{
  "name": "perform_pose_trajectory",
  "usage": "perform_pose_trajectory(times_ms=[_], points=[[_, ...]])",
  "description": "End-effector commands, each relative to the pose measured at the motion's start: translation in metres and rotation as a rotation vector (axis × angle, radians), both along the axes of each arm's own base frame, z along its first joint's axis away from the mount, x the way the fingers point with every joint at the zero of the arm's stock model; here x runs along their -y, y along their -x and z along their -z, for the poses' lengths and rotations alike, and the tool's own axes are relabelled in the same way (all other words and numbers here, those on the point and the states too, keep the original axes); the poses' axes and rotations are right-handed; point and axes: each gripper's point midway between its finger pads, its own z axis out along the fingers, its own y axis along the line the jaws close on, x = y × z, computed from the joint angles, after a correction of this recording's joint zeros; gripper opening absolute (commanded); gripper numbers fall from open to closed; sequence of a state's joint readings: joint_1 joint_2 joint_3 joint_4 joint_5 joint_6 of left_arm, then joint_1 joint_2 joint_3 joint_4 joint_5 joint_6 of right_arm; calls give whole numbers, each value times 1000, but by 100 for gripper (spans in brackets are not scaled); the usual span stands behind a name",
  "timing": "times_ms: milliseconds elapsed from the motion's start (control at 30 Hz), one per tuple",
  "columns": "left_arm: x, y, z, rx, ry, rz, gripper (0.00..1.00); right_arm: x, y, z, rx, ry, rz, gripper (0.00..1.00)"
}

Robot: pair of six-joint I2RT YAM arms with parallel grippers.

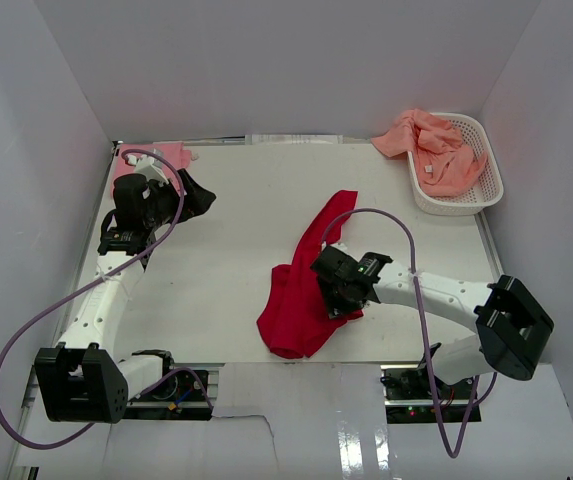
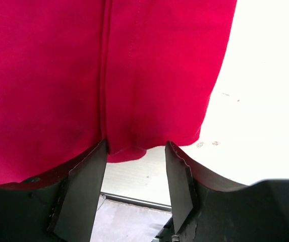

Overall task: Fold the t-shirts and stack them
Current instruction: Flatten out the tshirt

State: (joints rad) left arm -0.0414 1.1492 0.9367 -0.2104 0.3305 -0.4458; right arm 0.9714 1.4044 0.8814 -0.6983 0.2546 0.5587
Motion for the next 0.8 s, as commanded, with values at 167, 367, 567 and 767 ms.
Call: perform_pose_trajectory(times_ms=[167, 367, 567, 767], points=[[4, 2, -16, 36, 4, 20, 94, -7, -1, -17, 35, -33, -12, 56], [2, 1, -16, 37, 1, 16, 94, -15, -2, -11, 23, -41, -28, 52], [3, 1, -14, 33, 0, 18, 94, -27, 3, 2, -20, -75, -68, 49], [3, 1, -15, 34, -1, 16, 94, -29, 3, 8, -26, -67, -79, 37]])
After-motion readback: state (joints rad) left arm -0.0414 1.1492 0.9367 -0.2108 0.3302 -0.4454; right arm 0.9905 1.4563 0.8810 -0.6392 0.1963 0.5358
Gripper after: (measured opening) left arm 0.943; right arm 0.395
